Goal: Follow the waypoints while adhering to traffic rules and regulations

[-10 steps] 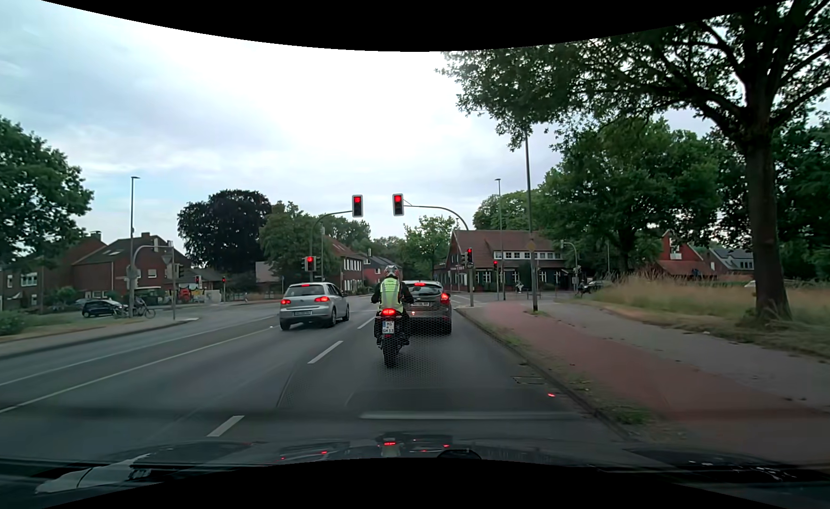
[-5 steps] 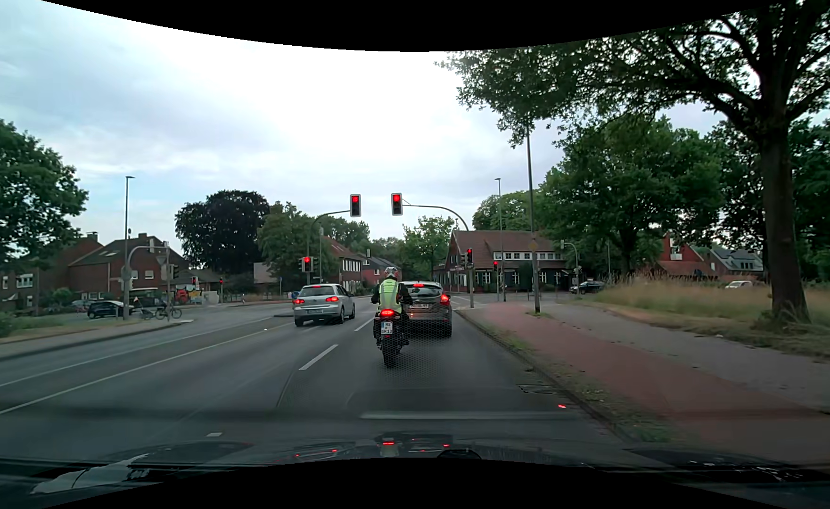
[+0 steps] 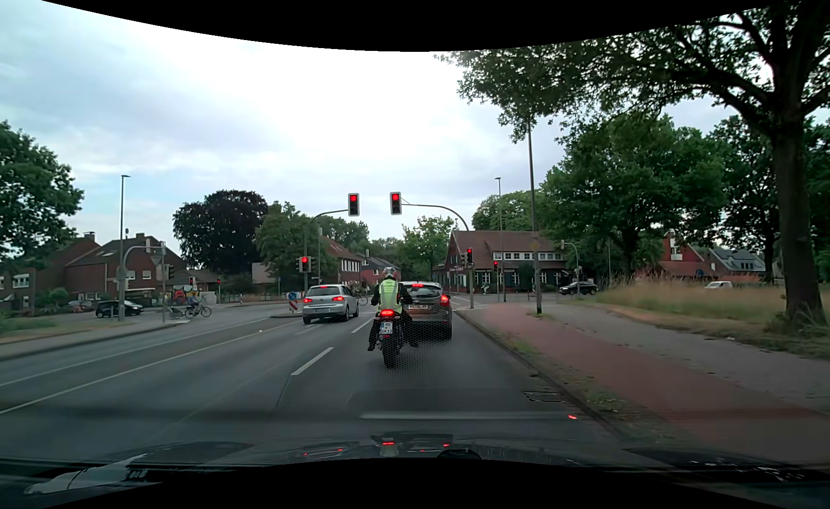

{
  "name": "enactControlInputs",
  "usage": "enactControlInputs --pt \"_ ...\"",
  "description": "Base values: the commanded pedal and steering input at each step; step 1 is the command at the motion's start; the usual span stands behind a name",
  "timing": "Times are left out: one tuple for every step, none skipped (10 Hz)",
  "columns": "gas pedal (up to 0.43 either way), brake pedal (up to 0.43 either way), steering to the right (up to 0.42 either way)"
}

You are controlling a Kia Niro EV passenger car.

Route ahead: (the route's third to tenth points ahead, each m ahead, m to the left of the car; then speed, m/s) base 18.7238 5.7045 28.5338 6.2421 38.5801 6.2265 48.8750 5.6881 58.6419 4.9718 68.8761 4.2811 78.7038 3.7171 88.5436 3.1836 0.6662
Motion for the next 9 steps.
enactControlInputs --pt "0.000 0.128 0.012" --pt "0.000 0.128 0.012" --pt "0.000 0.128 0.012" --pt "0.000 0.128 0.012" --pt "0.000 0.128 0.012" --pt "0.000 0.128 0.012" --pt "0.000 0.128 0.012" --pt "0.000 0.128 0.012" --pt "0.000 0.128 0.012"
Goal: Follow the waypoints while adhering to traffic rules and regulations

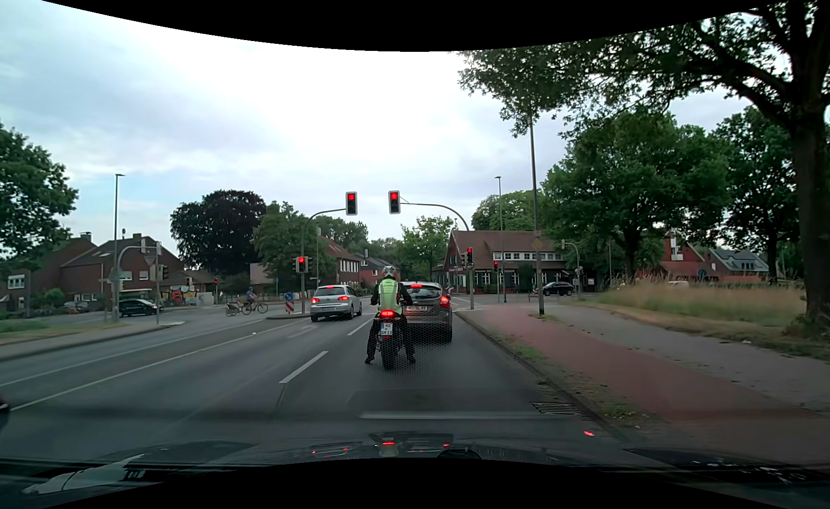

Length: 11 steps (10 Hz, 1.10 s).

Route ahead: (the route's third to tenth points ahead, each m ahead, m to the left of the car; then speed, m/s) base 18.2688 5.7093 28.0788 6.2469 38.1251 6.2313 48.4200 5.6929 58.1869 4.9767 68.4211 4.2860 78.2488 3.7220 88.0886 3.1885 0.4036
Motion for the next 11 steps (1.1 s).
enactControlInputs --pt "0.000 0.128 0.012" --pt "0.000 0.128 0.012" --pt "0.000 0.122 0.012" --pt "0.000 0.116 0.012" --pt "0.000 0.116 0.012" --pt "0.000 0.110 0.012" --pt "0.000 0.104 0.012" --pt "0.000 0.104 0.012" --pt "0.000 0.098 0.012" --pt "0.000 0.085 0.012" --pt "0.000 0.061 0.012"
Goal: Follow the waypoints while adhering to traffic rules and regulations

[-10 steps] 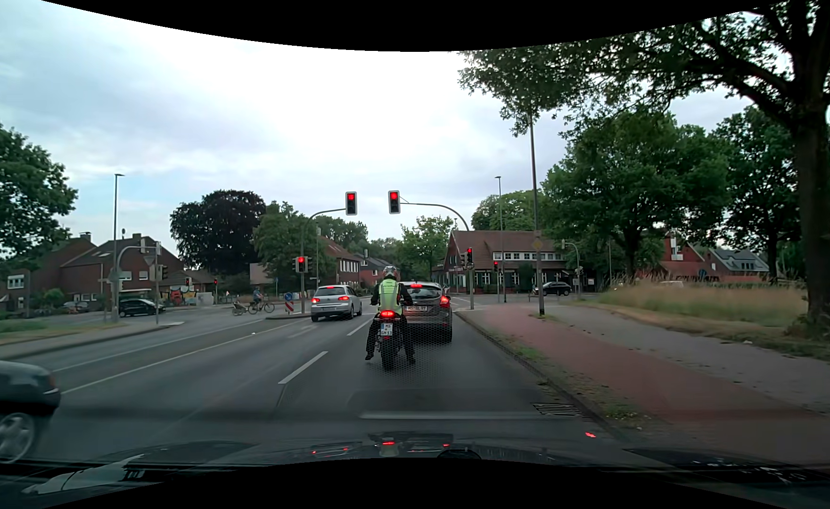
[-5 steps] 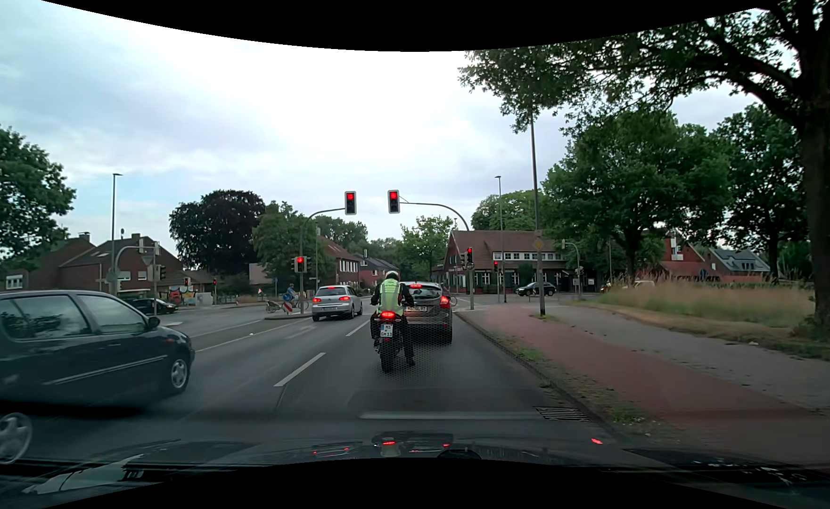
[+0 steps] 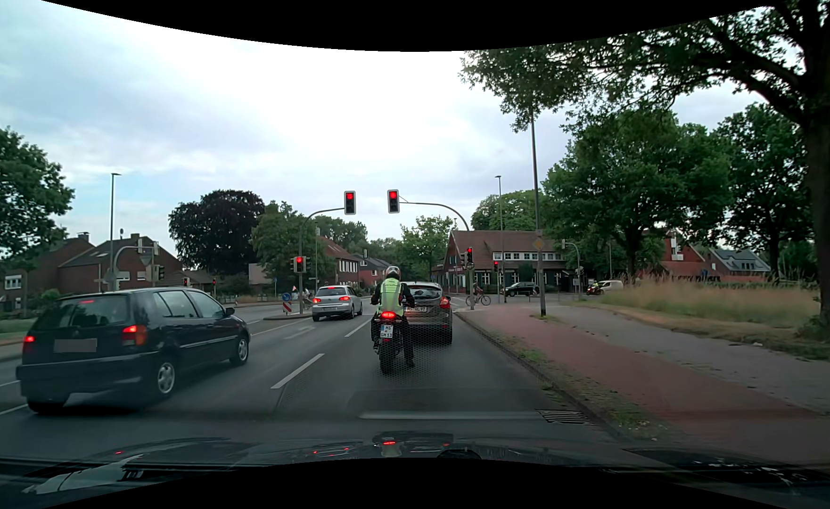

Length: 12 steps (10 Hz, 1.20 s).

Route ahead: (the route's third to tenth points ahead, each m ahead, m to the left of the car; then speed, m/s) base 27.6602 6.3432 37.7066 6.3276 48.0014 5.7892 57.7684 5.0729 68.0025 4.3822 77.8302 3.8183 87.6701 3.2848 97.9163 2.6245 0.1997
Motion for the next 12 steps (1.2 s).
enactControlInputs --pt "0.000 0.030 0.012" --pt "0.000 0.000 0.012" --pt "0.000 0.000 0.012" --pt "0.000 0.000 0.012" --pt "0.000 0.000 0.012" --pt "0.000 0.000 0.012" --pt "0.000 0.000 0.012" --pt "0.000 0.000 0.012" --pt "0.000 0.000 0.012" --pt "0.000 0.000 0.012" --pt "0.000 0.000 0.012" --pt "0.000 0.000 0.012"
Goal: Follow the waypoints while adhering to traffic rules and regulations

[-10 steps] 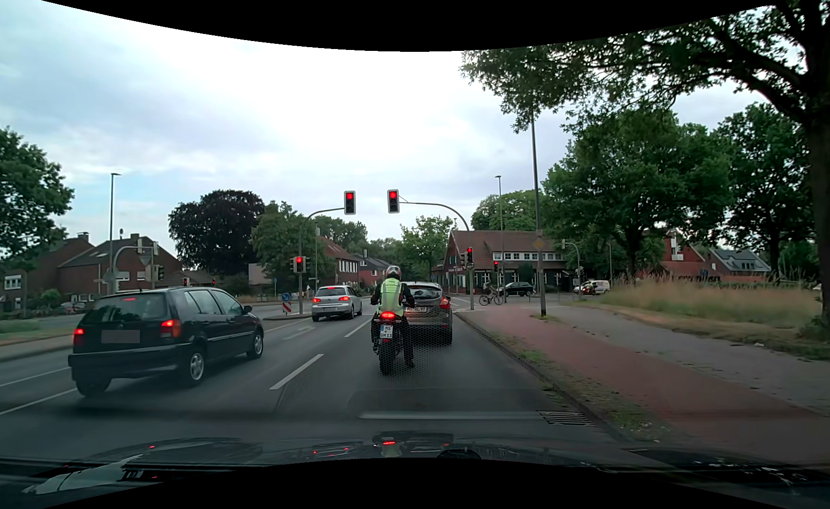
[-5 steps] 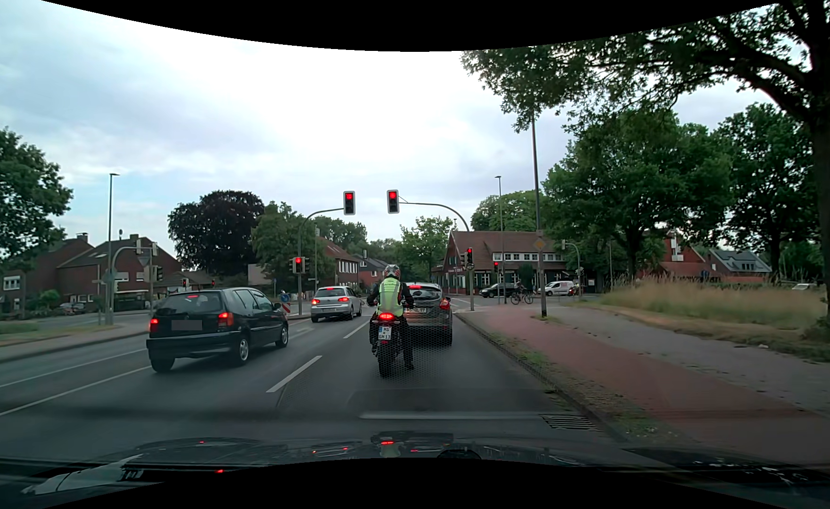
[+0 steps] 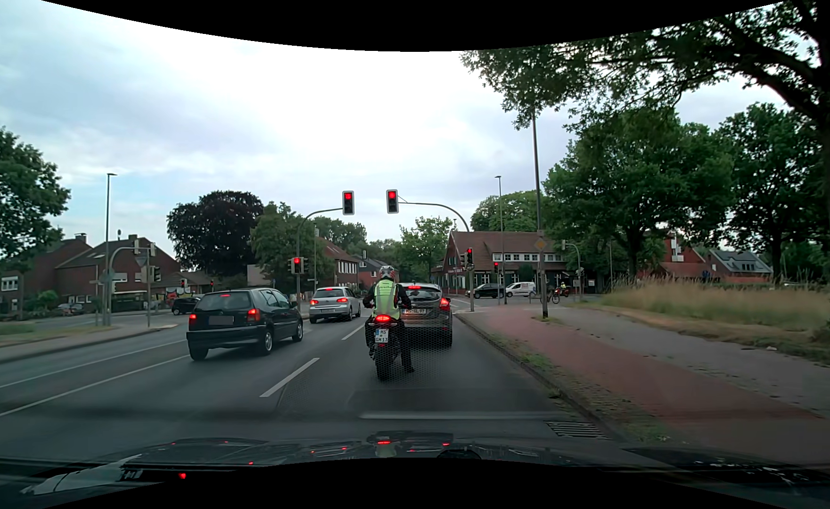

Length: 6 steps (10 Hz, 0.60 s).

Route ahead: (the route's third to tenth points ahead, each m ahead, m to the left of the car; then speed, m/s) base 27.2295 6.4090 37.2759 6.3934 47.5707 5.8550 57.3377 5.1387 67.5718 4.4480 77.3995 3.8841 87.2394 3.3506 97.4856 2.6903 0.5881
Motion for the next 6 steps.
enactControlInputs --pt "0.000 0.000 0.012" --pt "0.000 0.000 0.012" --pt "0.000 0.000 0.012" --pt "0.000 0.000 0.012" --pt "0.000 0.000 0.012" --pt "0.000 0.000 0.012"
